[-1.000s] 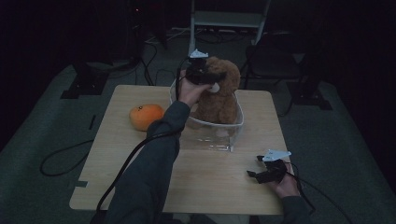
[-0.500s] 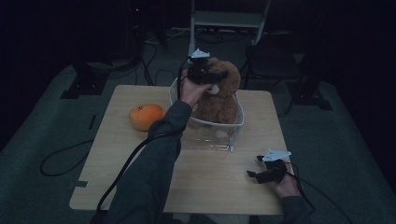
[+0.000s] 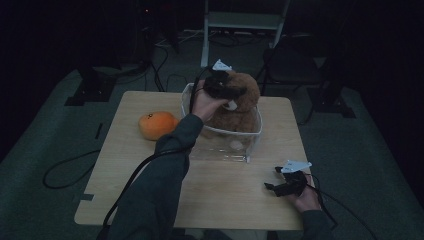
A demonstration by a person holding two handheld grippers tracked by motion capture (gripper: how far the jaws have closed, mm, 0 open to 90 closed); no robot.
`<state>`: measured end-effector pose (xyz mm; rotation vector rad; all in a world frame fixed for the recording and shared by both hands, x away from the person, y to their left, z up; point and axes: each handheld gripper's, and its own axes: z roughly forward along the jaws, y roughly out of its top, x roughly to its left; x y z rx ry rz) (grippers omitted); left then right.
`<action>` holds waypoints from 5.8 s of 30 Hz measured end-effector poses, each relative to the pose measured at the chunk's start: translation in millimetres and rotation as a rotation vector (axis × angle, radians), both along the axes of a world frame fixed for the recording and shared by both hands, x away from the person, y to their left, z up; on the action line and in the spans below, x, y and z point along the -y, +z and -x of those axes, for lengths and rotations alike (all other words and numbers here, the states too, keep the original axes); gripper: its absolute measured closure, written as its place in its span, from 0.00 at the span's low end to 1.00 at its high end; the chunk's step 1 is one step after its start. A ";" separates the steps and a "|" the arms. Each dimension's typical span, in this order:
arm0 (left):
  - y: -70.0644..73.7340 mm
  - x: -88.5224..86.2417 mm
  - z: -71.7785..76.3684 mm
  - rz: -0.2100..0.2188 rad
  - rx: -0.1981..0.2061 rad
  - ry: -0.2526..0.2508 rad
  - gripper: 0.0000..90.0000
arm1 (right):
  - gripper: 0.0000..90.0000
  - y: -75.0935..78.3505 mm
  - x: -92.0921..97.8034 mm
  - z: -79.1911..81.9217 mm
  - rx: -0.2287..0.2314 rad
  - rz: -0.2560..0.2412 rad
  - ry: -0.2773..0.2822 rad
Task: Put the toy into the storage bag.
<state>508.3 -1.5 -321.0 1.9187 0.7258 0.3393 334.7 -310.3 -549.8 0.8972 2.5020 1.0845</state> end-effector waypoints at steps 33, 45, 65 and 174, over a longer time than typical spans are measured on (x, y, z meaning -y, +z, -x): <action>7.5 -13.5 -13.4 0.094 0.060 0.127 0.39 | 0.17 0.0 0.0 0.0 0.000 0.000 0.000; -0.2 -15.4 -25.9 0.076 -0.037 0.128 0.43 | 0.17 0.0 0.0 0.0 -0.001 0.000 0.000; -14.5 18.8 5.0 -0.153 -0.069 -0.119 0.52 | 0.17 0.0 -0.1 0.1 0.000 -0.001 0.000; 5.3 -141.5 30.0 -0.014 0.011 0.065 0.45 | 0.17 -0.2 -0.6 0.4 -0.001 -0.001 -0.007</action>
